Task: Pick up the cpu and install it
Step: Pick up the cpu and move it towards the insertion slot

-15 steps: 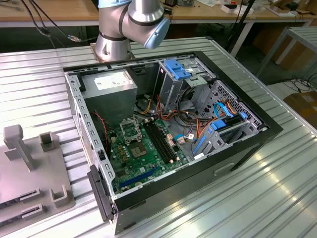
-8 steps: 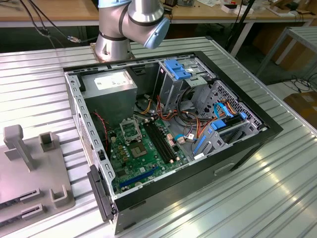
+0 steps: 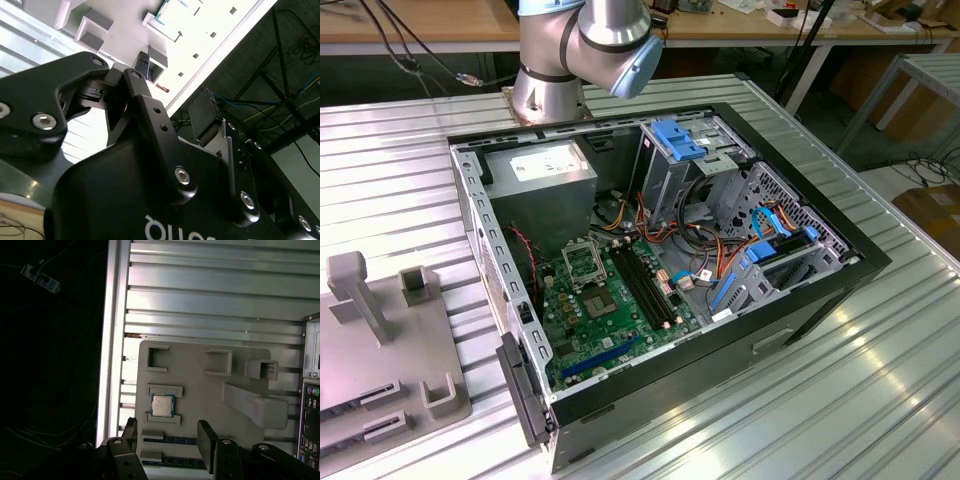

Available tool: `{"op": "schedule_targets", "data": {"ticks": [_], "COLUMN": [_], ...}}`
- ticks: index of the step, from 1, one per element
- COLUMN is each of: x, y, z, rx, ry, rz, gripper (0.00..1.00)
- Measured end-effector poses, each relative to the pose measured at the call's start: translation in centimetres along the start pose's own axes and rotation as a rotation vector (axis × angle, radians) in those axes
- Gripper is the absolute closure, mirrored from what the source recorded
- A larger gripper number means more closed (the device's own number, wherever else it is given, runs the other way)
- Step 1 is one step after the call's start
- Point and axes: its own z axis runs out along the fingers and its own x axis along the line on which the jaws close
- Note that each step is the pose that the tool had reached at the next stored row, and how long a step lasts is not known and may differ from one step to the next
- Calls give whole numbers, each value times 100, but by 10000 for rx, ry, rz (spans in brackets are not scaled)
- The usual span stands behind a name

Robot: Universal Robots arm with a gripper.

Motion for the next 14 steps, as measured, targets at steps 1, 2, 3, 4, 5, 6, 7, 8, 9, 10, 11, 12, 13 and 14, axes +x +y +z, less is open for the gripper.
{"op": "schedule_targets", "data": {"ticks": [1, 2, 3, 4, 5, 6, 7, 8, 9, 10, 11, 12, 13, 14], "x": [0, 0, 0, 0, 0, -1, -1, -1, -2, -3, -3, -4, -5, -6], "y": [0, 0, 0, 0, -1, -1, -1, -1, -2, -3, -4, -4, -5, -6], "z": [2, 5, 8, 12, 17, 26, 36, 48, 64, 83, 103, 122, 158, 184], "rx": [0, -1, -1, -1, 0, -2, -1, 0, -1, -1, 0, 0, 0, 0], "ry": [0, -1, -2, -1, 0, -2, -1, 0, -1, -1, 0, 0, 0, 0], "rz": [0, 0, 0, 0, 0, 0, 1, 0, 0, 0, 0, 1, 0, 1], "gripper": [40, 40, 40, 40, 40, 40, 40, 40, 40, 40, 40, 40, 40, 40]}}
